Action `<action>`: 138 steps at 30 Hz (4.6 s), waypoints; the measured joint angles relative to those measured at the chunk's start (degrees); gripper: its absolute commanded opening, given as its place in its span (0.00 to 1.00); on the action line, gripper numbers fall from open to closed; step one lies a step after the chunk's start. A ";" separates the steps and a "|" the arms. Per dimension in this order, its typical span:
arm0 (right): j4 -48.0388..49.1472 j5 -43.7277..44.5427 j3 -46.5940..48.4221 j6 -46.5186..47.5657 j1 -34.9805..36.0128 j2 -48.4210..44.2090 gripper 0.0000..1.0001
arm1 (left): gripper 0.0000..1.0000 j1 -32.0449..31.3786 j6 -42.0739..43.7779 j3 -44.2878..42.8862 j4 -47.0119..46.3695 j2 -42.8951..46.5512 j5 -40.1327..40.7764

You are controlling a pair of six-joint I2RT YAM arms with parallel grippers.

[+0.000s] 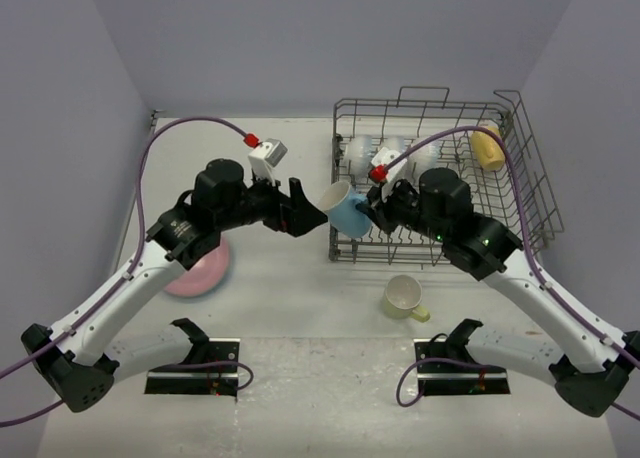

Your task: Load the mixed dishes into the dish rack

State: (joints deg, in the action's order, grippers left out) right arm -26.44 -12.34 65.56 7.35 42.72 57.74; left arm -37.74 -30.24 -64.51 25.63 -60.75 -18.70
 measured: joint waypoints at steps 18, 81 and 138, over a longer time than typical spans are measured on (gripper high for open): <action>-3.23 43.65 9.81 2.73 -25.88 14.03 0.00 | 1.00 3.48 -2.12 -7.30 4.59 -4.37 24.44; -10.71 49.77 18.78 -1.60 -41.97 42.05 0.83 | 1.00 8.15 4.87 -1.36 9.97 -8.96 11.04; -5.68 42.29 -3.63 -22.47 -31.58 -15.80 0.99 | 0.00 -38.88 -13.03 -23.26 8.94 -51.25 42.01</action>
State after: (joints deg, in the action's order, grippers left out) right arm -32.12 29.95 61.93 -15.11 11.14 41.93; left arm -76.62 -43.27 -87.77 34.57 -112.01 23.31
